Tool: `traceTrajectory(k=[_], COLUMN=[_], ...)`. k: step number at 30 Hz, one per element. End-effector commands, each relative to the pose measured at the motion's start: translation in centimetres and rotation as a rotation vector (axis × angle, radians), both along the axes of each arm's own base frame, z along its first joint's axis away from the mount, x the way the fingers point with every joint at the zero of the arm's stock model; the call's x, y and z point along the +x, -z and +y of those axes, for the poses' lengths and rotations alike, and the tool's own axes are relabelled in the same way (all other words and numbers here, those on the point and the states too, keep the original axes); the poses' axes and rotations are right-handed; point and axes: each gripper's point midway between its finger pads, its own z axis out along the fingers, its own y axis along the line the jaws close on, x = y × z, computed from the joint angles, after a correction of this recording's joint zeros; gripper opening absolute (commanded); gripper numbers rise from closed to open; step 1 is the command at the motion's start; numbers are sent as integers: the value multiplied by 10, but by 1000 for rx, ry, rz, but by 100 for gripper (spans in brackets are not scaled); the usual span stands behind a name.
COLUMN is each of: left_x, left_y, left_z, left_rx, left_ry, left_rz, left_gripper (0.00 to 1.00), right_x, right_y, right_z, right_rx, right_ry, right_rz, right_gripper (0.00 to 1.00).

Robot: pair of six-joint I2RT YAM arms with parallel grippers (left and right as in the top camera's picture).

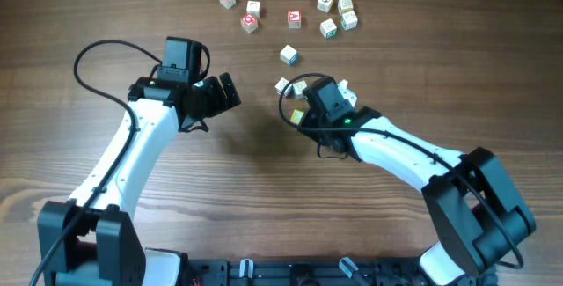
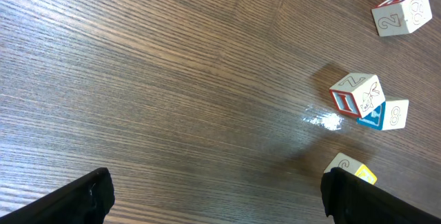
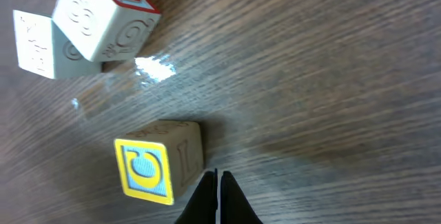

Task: Form a circle

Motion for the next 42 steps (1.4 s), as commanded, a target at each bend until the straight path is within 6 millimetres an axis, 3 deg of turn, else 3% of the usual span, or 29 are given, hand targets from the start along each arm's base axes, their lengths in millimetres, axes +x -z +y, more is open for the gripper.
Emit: traceTrajectory(k=[1,16,20,26,42], left_x=[0,0,0,0,0], left_y=[0,0,0,0,0], left_z=[4,4,4,4,4], left_rx=[15,15,15,15,16], left_ry=[8,8,8,8,8], left_rz=[-3,-3,-3,-3,-3], left_gripper=[100,100,100,100,100], right_x=[2,14,12,8,8], right_y=[10,8,-1,-9,3], right_z=[4,25,31,22,12], right_rx=[-8,48,72,30,-22], right_ry=[-20,-51,-94,-96,-60], right_rz=[2,-65,-74,-81,-65], right_gripper=[5,5,5,5,5])
